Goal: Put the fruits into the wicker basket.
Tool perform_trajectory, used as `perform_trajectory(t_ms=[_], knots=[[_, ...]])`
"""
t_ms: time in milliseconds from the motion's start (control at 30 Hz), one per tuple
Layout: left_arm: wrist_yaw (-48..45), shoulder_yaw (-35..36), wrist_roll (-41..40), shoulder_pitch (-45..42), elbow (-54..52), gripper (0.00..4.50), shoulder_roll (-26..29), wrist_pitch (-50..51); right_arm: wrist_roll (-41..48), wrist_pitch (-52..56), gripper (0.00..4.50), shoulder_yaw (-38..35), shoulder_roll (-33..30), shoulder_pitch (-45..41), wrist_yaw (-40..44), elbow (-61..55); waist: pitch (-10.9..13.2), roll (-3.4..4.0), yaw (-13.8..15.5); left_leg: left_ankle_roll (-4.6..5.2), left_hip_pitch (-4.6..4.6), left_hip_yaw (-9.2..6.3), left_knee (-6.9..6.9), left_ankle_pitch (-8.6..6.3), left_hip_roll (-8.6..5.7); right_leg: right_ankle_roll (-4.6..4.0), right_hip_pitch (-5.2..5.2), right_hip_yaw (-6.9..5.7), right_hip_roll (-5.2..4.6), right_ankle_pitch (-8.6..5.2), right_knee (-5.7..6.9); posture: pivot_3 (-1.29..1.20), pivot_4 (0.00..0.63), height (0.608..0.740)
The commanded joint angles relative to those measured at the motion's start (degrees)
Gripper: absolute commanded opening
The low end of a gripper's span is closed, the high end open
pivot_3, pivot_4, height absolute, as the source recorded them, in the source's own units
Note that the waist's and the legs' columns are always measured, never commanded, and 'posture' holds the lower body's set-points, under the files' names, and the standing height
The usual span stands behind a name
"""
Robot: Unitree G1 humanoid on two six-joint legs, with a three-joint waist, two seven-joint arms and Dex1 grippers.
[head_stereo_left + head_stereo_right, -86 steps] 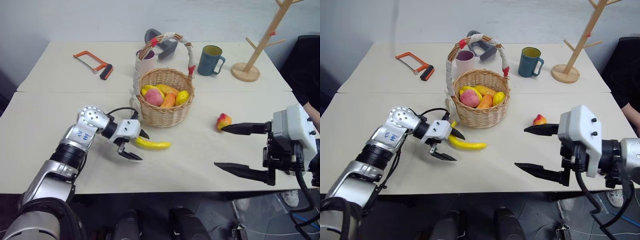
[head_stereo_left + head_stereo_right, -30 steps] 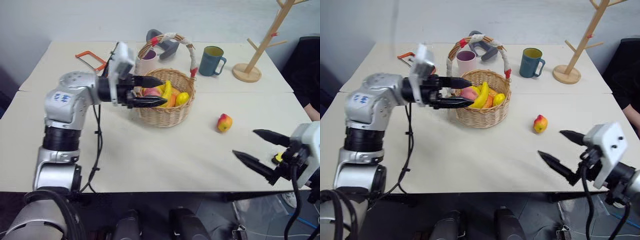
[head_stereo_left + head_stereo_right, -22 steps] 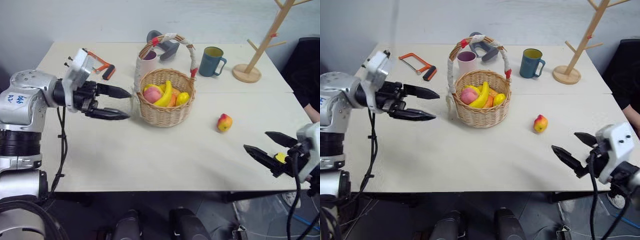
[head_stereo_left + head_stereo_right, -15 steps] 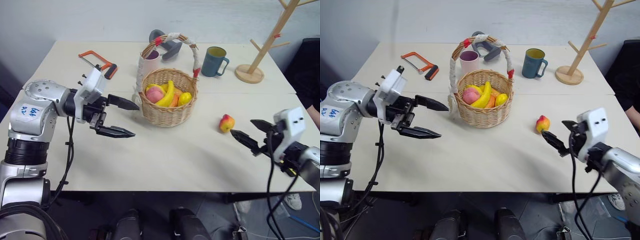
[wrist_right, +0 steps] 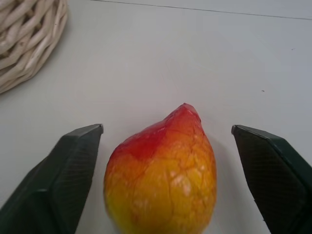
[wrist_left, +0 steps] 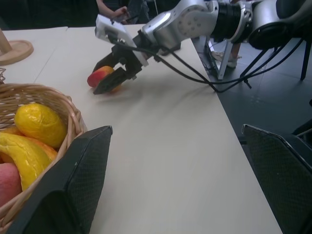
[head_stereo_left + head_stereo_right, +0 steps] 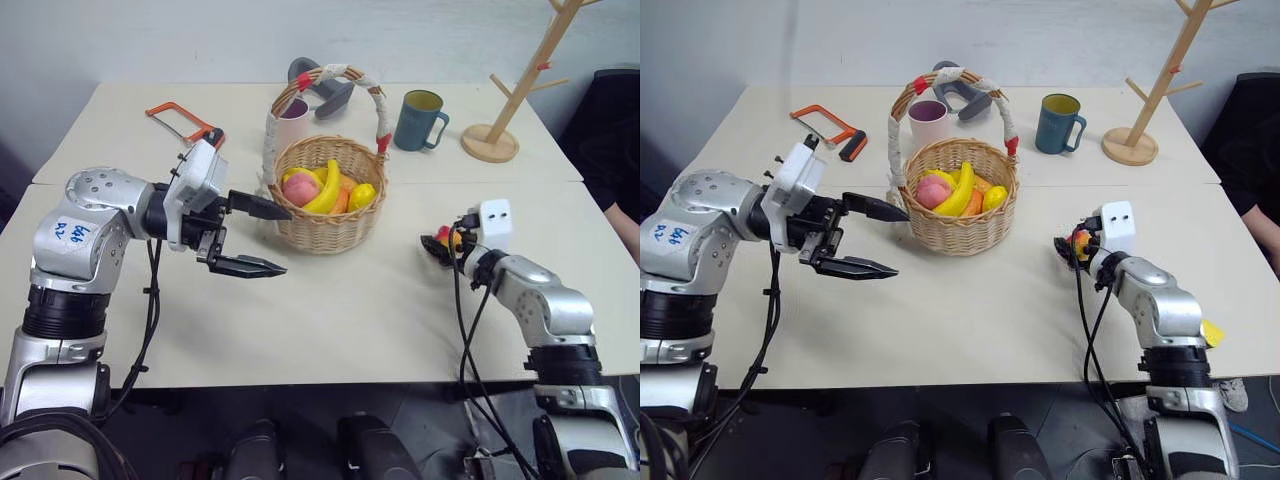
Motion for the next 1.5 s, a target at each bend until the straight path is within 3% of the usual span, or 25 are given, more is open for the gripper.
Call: perform_trajectory(t_ms=[33,133,300,400,567,700,800,833,1000,1267,1500], knots=[[1.36,2.25,-2.00,-1.45,-1.48,4.50,0.41,0.64,-0.05,-1.64,2.97,-2.03,0.38,-0.50,1.02,-1.68,0.00,0.00,-0.04,0.00,0.00,0.00,0.00,0.00,0.00,0.00,0.00,0.00,0.00,0.00,0.01,0.00,0.150,0.740],[2.63,2.39,-1.35,-1.70,-0.39,4.50,0.35,0.16,1.06,0.12,2.13,-3.26,-0.09,0.89,1.79,-6.49,0.00,0.01,-0.10,-0.01,0.00,0.00,0.00,0.00,0.00,0.00,0.00,0.01,0.00,0.00,0.04,0.00,0.150,0.740],[3.89,2.61,0.17,-3.11,3.78,4.50,0.82,-1.61,6.97,7.44,2.08,-3.57,-1.86,2.12,5.53,-22.54,0.01,0.02,-0.22,-0.04,0.01,0.00,0.00,0.01,0.02,0.00,-0.04,0.01,0.01,0.00,0.12,0.00,0.150,0.740],[3.47,2.91,-0.12,-4.09,4.78,4.50,1.28,-1.87,8.47,12.32,2.08,-1.72,-1.22,-3.25,4.27,-27.28,0.01,0.02,-0.46,-0.06,0.01,0.04,0.00,0.01,0.08,-0.01,-0.07,0.05,0.05,-0.01,0.14,0.00,0.150,0.740],[4.12,2.64,0.06,-4.55,4.99,4.50,0.48,-2.60,5.53,12.83,2.08,5.07,8.46,-20.56,1.90,-17.59,0.02,0.04,-1.35,-0.14,0.02,0.13,-0.02,0.05,0.07,-0.08,-0.25,0.10,0.05,-0.05,0.38,0.00,0.150,0.740],[4.89,2.32,-0.09,-4.85,4.17,4.50,-0.37,-2.31,0.49,8.02,2.08,9.75,11.99,-24.49,2.99,-9.72,-0.02,-0.04,-1.16,-0.19,-0.09,-0.01,-0.02,0.03,0.06,-0.37,-0.46,-0.05,0.00,-0.21,0.62,0.00,0.150,0.740],[6.80,3.31,-1.53,-5.60,3.06,4.50,-1.57,-0.95,-0.71,6.95,2.08,10.72,14.04,-25.18,3.39,-6.89,-0.02,-0.04,-1.03,-0.16,-0.67,-0.01,0.11,0.01,-0.03,-0.36,-1.00,-0.05,-0.13,-0.20,0.77,0.00,0.150,0.740],[7.22,3.65,-1.94,-5.62,2.66,4.50,-1.74,-0.54,-1.60,6.69,2.83,11.26,14.14,-25.10,3.47,-6.55,-0.02,-0.04,-1.05,-0.14,-0.93,-0.03,0.21,0.02,-0.02,-0.32,-1.21,-0.09,-0.15,-0.18,1.03,0.00,0.150,0.740],[8.17,4.56,-2.33,-3.71,0.85,4.50,-1.16,-0.25,-3.09,8.03,4.45,11.01,13.53,-24.20,3.24,-9.38,-0.02,-0.04,-1.54,-0.16,-0.94,-0.04,0.26,0.03,-0.02,-0.32,-1.27,-0.09,-0.15,-0.18,1.11,0.00,0.150,0.740],[9.64,5.62,-2.51,-2.87,0.68,4.50,-0.90,-0.34,2.13,17.07,4.49,2.33,7.70,-19.35,3.23,-22.93,-0.02,-0.04,-1.55,-0.36,-0.87,-0.13,0.19,0.17,0.07,-0.43,-1.27,-0.14,-0.03,-0.24,1.11,0.00,0.150,0.740],[9.74,4.95,-1.81,-3.99,1.68,4.50,-1.19,-1.08,-1.05,12.17,4.49,3.04,7.80,-20.36,2.71,-15.90,-0.02,-0.04,-2.00,-0.38,-0.83,-0.05,0.17,0.21,0.07,-0.43,-1.29,-0.07,0.04,-0.24,1.10,0.00,0.150,0.740]])
